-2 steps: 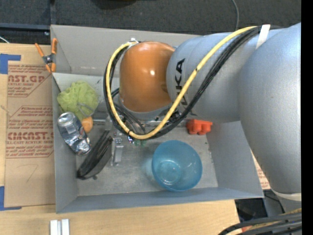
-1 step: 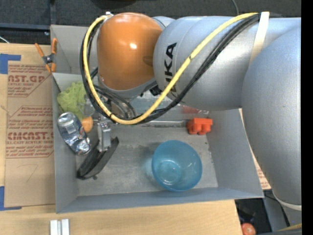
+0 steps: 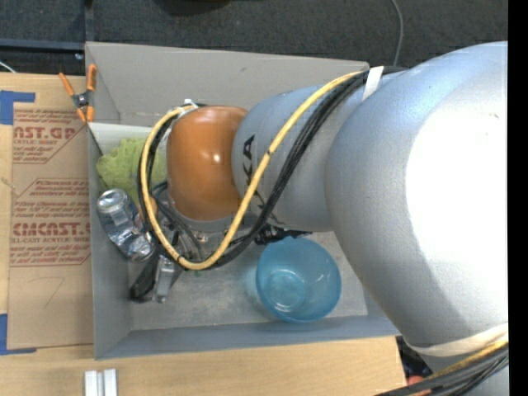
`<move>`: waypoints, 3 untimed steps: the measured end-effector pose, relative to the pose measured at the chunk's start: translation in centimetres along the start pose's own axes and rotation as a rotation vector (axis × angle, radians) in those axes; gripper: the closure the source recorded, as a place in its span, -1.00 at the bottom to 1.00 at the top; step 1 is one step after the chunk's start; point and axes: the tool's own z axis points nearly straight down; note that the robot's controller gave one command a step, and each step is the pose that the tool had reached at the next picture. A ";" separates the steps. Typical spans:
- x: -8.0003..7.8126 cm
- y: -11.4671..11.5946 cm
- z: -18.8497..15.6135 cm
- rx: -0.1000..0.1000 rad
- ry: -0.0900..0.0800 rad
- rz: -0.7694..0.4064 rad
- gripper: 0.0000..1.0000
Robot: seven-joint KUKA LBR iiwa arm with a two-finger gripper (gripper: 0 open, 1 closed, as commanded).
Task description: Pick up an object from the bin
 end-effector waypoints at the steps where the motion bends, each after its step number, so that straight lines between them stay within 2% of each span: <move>1: 2.0 1.1 -4.4 -0.006 -0.014 -0.561 -1.00; 2: -0.1 0.5 0.0 0.000 0.000 -0.031 -1.00; 3: 0.3 1.3 -0.1 -0.005 -0.013 -0.476 -1.00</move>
Offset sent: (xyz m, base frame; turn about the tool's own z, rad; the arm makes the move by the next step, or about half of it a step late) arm 0.0069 0.0021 -0.0109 0.0099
